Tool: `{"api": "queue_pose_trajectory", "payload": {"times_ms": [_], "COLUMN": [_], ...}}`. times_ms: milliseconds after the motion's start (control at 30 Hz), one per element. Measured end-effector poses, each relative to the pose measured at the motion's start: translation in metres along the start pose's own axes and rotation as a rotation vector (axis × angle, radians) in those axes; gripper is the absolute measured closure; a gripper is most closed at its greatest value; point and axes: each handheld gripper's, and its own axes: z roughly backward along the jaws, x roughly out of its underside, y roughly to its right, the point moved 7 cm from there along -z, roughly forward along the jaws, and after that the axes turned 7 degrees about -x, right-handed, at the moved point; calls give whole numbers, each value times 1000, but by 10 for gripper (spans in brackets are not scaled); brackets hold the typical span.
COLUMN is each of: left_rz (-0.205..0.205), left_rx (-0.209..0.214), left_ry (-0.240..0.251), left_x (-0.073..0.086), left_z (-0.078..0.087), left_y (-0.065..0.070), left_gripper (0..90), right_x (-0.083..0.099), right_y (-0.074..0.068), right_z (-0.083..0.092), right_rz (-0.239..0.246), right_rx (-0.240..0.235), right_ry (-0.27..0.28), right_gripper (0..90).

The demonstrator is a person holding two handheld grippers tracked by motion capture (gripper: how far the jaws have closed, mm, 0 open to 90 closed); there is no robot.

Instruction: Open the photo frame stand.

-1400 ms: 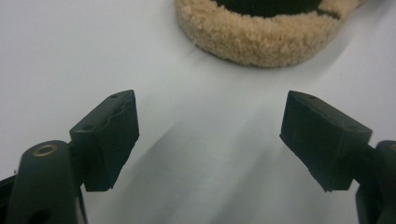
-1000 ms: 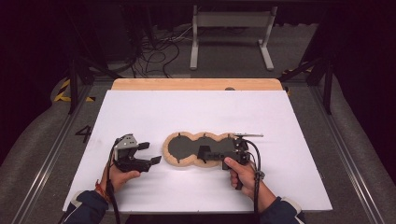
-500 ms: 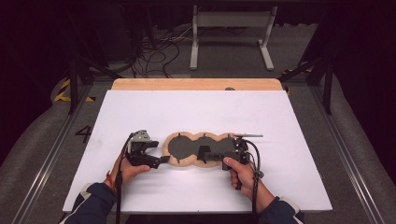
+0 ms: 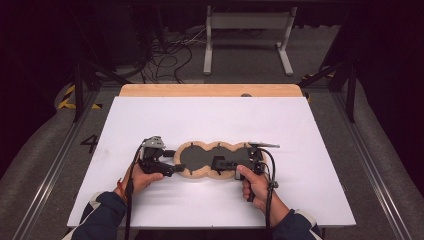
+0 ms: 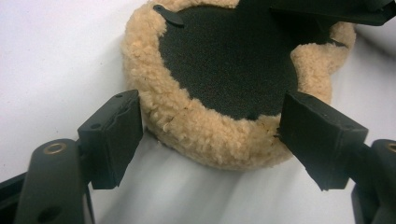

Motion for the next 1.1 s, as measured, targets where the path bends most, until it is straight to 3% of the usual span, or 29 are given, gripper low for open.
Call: {"api": "queue_pose_trajectory", "payload": {"times_ms": [133,167,233,333,400,467,533,567,600,700,833,1000,1100], "left_rz": [-7,17,13,17,-8,9,-27,-27,-30,-29,-27,-61,-61], "left_rx": [-5,4,9,28,50,61,95,95,109,116,130,137,145], "left_ry": [-5,-3,2,4,5,6,-2,-2,-5,7,30,53,74], "left_x": [1,1,0,0,0,-1,-2,-2,-3,-7,-8,-9,-9], "left_z": [-2,-2,-2,-2,-3,-4,-5,-5,-5,-2,4,11,18], "left_y": [-3,-2,-4,-2,-1,2,9,9,13,16,13,15,18], "left_gripper": [177,162,151,148,156,183,213,231,231,261,377,439,491], "right_x": [2,2,3,5,7,8,10,10,12,14,18,22,24], "right_y": [2,1,1,1,0,-2,-4,-4,-4,-5,-8,-11,-13], "right_z": [1,1,2,2,2,2,2,2,3,4,5,6,7], "right_rz": [2,10,29,66,115,152,203,203,232,300,385,462,498], "right_rx": [-6,-4,0,1,11,26,41,41,46,59,86,123,139], "right_ry": [-9,-17,-32,-45,-66,-77,-95,-95,-105,-125,-142,-161,-168], "right_gripper": [619,630,660,692,703,710,719,719,725,727,720,717,721]}}
